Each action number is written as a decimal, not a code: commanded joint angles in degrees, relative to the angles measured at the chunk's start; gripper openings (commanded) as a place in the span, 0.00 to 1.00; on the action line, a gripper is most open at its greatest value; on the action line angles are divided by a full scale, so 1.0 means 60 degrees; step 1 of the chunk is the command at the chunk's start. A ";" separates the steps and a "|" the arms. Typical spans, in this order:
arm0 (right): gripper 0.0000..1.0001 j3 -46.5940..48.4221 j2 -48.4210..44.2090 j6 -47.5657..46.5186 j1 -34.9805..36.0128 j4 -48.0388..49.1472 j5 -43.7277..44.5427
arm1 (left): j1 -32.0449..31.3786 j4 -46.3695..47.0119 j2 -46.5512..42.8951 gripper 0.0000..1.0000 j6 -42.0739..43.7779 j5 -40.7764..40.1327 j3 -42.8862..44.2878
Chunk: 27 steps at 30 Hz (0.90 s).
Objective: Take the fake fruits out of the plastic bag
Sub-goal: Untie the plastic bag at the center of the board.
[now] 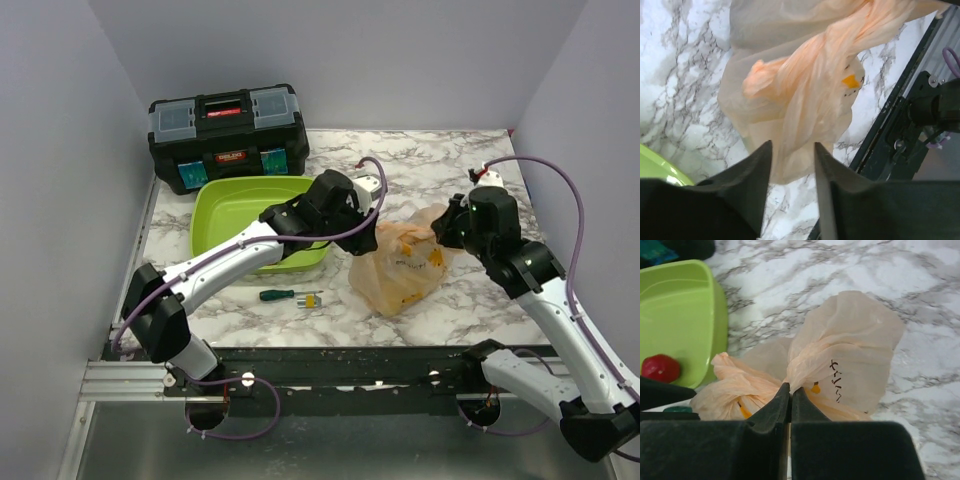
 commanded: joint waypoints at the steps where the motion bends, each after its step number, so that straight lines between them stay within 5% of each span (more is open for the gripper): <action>1: 0.02 -0.0308 -0.0001 -0.0792 -0.0003 0.0907 -0.3010 | -0.0027 0.0668 -0.0539 0.46 0.0371 0.0734 -0.0284; 6: 0.02 -0.0682 0.0295 -0.0953 -0.0010 0.1479 -0.5928 | -0.0037 0.0812 -0.0627 0.60 0.0387 0.0824 -0.0370; 13: 0.02 -0.0787 0.0164 -0.0991 -0.0013 0.1529 -0.6021 | -0.0027 0.0394 -0.0384 0.56 0.0358 0.0600 -0.0073; 18: 0.01 -0.0845 0.0276 -0.0930 -0.0011 0.1580 -0.6054 | -0.0038 0.0231 -0.0128 0.49 0.0337 0.0807 0.0080; 27: 0.01 -0.0818 0.0096 -0.1000 -0.0010 0.1345 -0.4752 | -0.0053 -0.0172 0.0017 0.12 0.0398 0.0095 0.0276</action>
